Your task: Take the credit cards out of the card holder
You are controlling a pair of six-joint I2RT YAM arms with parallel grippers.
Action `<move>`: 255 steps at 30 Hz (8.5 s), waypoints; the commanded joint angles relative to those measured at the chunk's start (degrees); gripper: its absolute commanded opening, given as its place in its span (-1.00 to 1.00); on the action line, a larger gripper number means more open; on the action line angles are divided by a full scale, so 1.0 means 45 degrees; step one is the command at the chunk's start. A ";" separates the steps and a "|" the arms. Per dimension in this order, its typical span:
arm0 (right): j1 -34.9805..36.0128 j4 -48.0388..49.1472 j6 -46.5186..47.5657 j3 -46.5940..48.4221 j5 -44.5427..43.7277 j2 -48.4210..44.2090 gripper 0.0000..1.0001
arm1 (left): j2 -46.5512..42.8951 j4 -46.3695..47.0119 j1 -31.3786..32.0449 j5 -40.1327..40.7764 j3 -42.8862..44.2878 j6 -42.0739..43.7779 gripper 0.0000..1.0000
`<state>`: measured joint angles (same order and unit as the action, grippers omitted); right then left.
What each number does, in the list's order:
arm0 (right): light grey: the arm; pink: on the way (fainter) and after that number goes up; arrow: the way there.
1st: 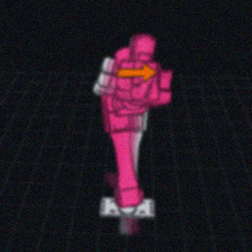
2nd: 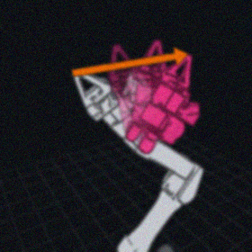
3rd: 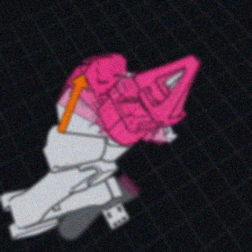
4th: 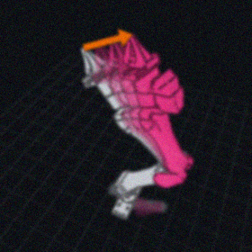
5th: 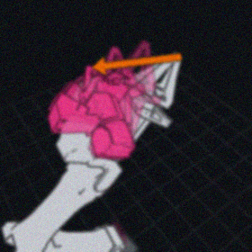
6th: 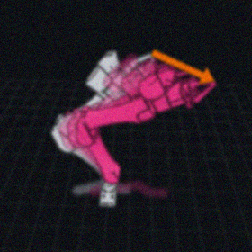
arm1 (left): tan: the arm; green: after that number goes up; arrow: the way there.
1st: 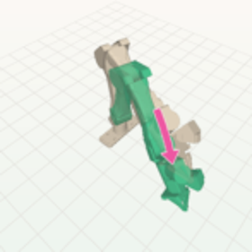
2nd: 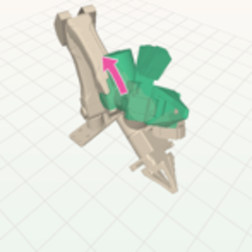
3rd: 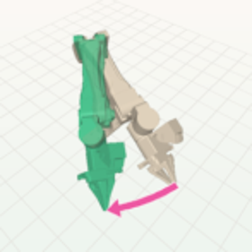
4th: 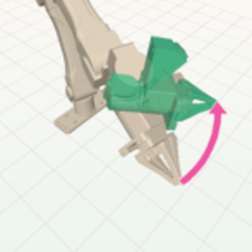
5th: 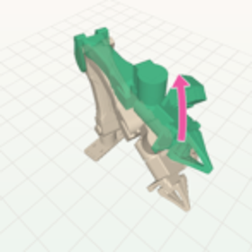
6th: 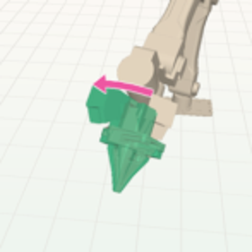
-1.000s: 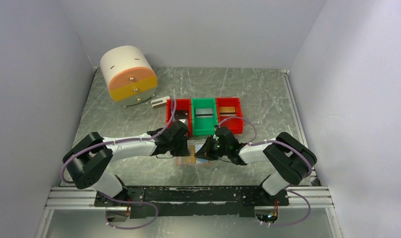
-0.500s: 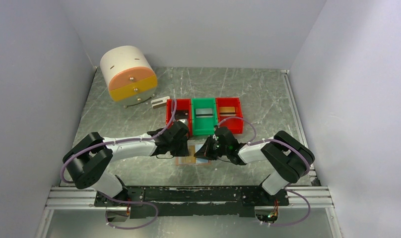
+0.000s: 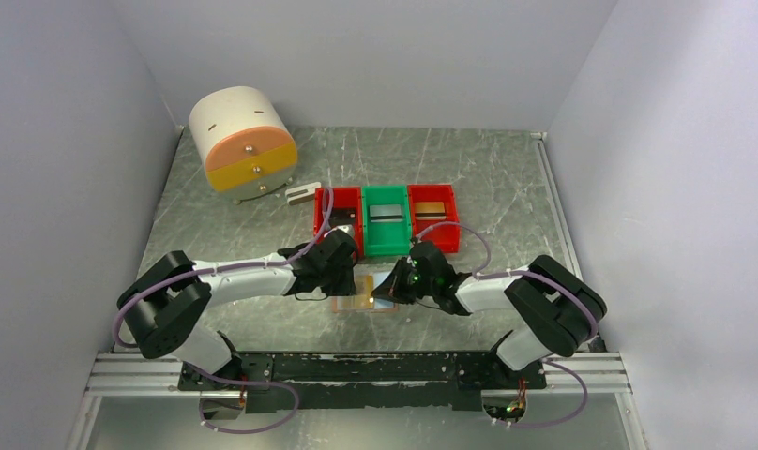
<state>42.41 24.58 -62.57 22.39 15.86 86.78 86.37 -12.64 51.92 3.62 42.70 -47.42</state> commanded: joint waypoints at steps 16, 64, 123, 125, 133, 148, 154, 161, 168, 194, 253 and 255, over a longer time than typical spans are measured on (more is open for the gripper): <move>-0.0165 0.0401 -0.0240 -0.0059 0.0075 0.0491 -0.60 | 0.0034 -0.0673 0.0044 0.0113 -0.0277 0.0347 -0.66; -0.0239 -0.1206 -0.0271 -0.0582 -0.1262 -0.0579 -1.00 | -0.0161 0.0180 0.0103 -0.0943 0.0677 0.1373 -0.36; -0.0325 -0.1849 0.1288 -0.1051 -0.2512 -0.4416 -1.00 | -0.0287 -0.0359 0.0154 -0.0129 0.0837 0.1085 -0.39; -0.0338 -0.1791 0.1627 -0.1013 -0.2505 -0.4609 -1.00 | -0.0627 -0.0103 0.0144 -0.0094 0.0687 0.1146 -0.27; -0.0342 -0.0456 0.3820 -0.1208 -0.2280 -0.5606 -1.00 | -0.1733 0.0489 0.0143 0.0462 0.0189 0.0955 -0.07; -0.0340 -0.2337 1.2282 -0.0508 -0.5115 -0.9493 -1.00 | -0.5009 -0.0652 0.0144 0.3630 -0.0837 -0.0019 0.53; -0.0328 -0.3218 1.5652 0.0394 -0.7426 -0.9349 -1.00 | -0.6219 -0.1643 0.0142 0.5004 -0.1092 -0.0859 0.60; -0.0799 -0.3020 1.9597 0.1810 -0.8967 -0.7170 -1.00 | -0.6754 -0.2251 0.0142 0.5313 -0.1193 -0.1144 0.65; -0.2625 -0.5514 2.1731 0.4057 -0.4573 -0.4535 -1.00 | -0.6959 -0.2688 0.0125 0.5470 -0.1202 -0.1295 0.70; -0.4576 -0.5993 2.6433 0.6365 -0.3593 0.0750 -1.00 | -0.8243 -0.3830 0.0122 0.5632 -0.1595 -0.1708 0.77; -0.5606 -0.6574 2.5455 0.8580 -0.1346 0.2241 0.20 | -0.8165 -0.4042 0.0132 0.5716 -0.1648 -0.1784 0.73; -0.5623 -0.5816 2.3355 0.8385 -0.1206 0.1502 0.25 | -0.8081 -0.3847 0.0123 0.5602 -0.1675 -0.1770 0.73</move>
<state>17.58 -7.16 57.43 59.57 9.63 99.15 49.54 -30.81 52.29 28.93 34.30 -55.33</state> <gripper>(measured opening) 0.602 0.868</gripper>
